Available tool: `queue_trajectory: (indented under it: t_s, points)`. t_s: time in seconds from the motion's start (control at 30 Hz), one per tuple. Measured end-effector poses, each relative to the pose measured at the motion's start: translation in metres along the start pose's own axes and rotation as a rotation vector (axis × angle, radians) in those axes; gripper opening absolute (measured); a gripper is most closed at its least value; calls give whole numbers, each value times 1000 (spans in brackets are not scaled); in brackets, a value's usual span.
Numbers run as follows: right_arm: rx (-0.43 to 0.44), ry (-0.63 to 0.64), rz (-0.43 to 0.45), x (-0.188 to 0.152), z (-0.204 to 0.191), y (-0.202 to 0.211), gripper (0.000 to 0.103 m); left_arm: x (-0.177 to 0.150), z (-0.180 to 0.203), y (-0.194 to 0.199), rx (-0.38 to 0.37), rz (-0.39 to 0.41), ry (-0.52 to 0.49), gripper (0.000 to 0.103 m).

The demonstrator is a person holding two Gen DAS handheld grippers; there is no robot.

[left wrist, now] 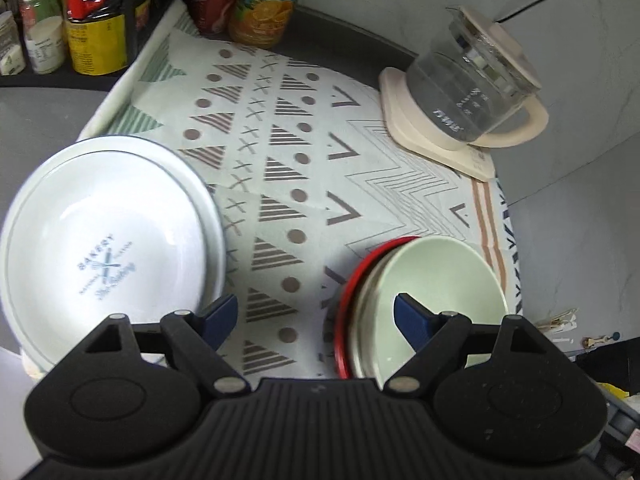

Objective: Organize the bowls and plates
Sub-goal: 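Move both grippers to the red bowl stack and grasp its rim, then lift the red bowl stack and carry it over the plate stack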

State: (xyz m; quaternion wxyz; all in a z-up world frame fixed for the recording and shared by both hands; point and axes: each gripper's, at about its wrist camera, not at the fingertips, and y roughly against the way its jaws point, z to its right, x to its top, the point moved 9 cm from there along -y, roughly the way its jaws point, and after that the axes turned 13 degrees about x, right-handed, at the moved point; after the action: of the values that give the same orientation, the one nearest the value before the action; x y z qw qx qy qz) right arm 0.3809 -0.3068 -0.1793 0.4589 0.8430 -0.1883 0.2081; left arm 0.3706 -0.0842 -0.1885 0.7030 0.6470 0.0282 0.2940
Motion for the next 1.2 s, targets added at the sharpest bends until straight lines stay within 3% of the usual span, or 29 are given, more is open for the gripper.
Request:
queue_trajectory:
  t_s: [0.23,0.37,0.5,0.6,0.87,1.2]
  points:
    - [20,-19,-70,-14,26,-8,85,-17,21,-11,-6,-17,-31,83]
    - [56,-43,-115,-20,37,-16,70,-27,25,-25,23,-47,-6,80]
    - [74,-68,-160,-28,45,-25,67,-32,23,-32,41,-51,21,79]
    - [105,-65,-171,-30,44,-31,64,-35,22,-40,44,-76,44,69]
    - [156,-62,-225,-32,40,-49,43,-41,24,-52,16,-107,116,31]
    - [174,-57,-227,-29,39,-54,35,-43,23,-49,15,-87,147,30]
